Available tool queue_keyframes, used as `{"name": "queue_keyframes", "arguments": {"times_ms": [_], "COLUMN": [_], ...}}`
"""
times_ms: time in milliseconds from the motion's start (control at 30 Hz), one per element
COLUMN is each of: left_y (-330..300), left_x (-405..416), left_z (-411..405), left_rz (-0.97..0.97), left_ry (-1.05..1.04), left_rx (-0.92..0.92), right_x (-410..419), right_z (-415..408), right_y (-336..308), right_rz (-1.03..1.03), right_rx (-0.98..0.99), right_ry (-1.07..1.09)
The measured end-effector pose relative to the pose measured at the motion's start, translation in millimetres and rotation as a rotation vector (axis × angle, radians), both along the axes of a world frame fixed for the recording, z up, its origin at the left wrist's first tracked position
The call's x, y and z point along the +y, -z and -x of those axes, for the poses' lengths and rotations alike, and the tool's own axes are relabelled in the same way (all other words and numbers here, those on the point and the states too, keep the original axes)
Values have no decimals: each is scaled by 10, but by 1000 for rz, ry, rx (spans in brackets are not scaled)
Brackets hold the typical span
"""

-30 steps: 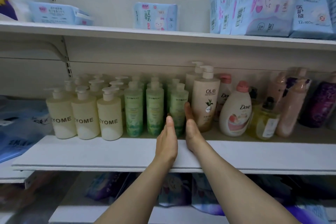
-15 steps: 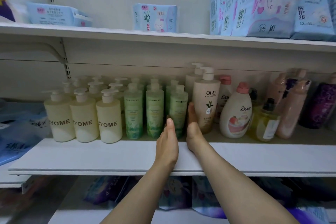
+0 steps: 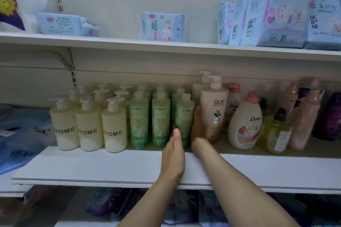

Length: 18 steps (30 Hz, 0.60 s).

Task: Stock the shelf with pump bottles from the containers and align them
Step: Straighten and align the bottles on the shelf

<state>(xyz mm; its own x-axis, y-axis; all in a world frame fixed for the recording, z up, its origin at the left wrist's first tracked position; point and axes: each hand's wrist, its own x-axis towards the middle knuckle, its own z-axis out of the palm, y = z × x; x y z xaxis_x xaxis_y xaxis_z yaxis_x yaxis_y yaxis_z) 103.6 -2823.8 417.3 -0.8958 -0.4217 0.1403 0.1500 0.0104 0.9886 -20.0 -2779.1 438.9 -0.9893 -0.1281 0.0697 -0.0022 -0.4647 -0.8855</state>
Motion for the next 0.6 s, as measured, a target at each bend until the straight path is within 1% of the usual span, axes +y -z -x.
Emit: {"name": "queue_keyframes", "arguments": {"times_ms": [100,233,333,500,600], "left_y": [3,11,15,9,-3], "left_x": [7,11,2,-12,-19], "left_z": [8,9,12,-6,-22], "left_rz": [0,13,18,42,40], "left_ry": [-7,-15,-25,-13,-7], "left_rx": [1,4,11,12,21], "right_x": [-13,-17,-22,80,234], "right_z": [3,6,-13,-149,-366], "right_y": [6,19,8,-69,34], "right_rz": [6,29,32,-23,-46], "right_rx": [3,11,7,-62,-43], "right_ry": [-24,28,1,-27,-51]}}
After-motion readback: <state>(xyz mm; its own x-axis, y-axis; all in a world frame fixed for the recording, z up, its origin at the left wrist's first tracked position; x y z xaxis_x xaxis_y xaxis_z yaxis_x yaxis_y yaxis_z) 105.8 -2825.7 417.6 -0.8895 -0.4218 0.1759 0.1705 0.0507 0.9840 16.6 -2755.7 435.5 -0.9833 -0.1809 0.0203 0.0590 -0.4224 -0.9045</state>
